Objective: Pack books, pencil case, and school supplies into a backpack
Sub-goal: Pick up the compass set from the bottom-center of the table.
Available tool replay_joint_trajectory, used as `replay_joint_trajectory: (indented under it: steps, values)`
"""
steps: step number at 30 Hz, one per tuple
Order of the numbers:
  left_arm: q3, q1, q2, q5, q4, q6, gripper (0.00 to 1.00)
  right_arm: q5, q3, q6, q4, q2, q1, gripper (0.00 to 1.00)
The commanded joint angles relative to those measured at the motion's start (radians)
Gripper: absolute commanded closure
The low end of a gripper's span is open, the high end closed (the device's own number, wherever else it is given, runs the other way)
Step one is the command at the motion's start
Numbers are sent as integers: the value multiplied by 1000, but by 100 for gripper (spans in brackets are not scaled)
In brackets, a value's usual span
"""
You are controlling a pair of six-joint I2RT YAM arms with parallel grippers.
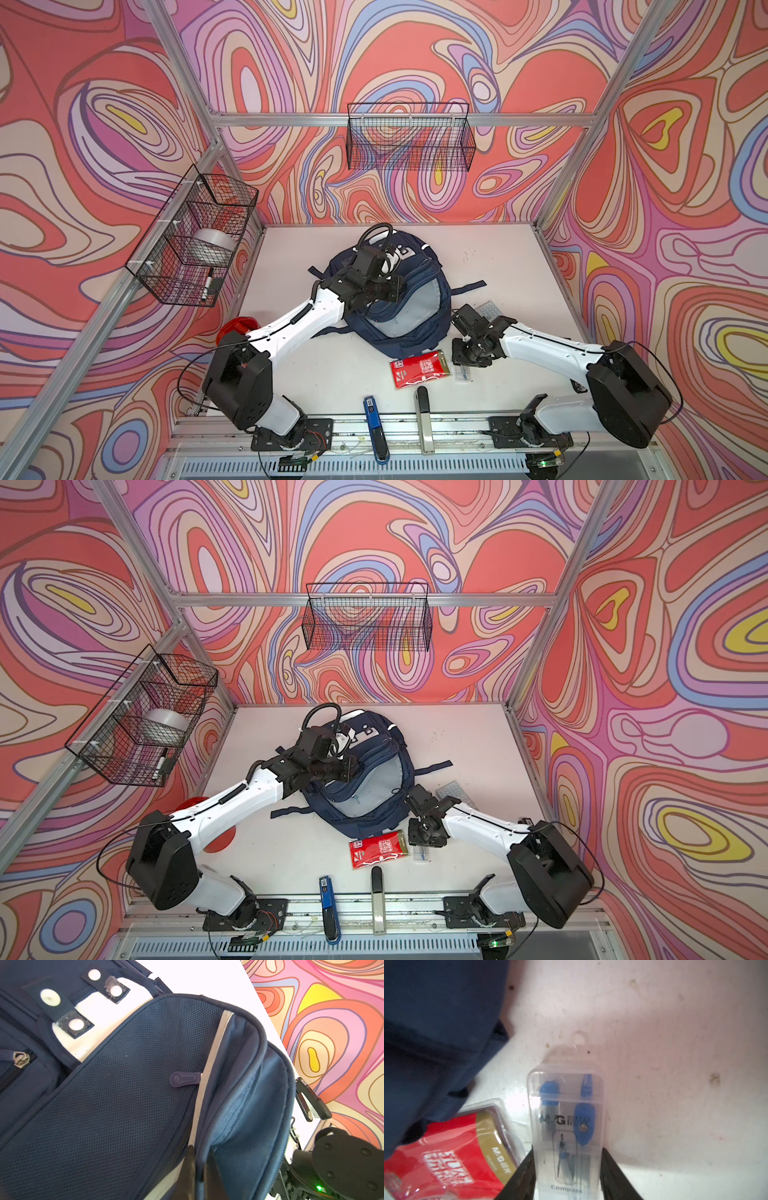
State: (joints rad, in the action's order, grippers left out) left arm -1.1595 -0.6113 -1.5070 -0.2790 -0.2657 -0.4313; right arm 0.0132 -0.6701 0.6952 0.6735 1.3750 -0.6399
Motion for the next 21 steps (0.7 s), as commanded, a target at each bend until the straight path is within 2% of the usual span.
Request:
replay_joint_trajectory:
  steps: [1,4,9,12,16,21]
  values:
    - [-9,8,13,-5,-6,-40,100,-52,1,25,25,23,-7,50]
    - [-2,8,19,-2,10,-49,100,-77,-29,36,49,64,-18,49]
    - [3,8,25,-4,32,-56,100,-105,-53,28,59,74,-20,61]
    - [-5,8,25,-8,27,-57,100,-110,-67,26,73,3,-20,68]
    - [-9,8,22,-15,47,-67,100,-135,-129,26,118,-99,-20,72]
    - [-17,7,-2,-37,61,-80,100,-131,-259,-10,88,-101,-20,74]
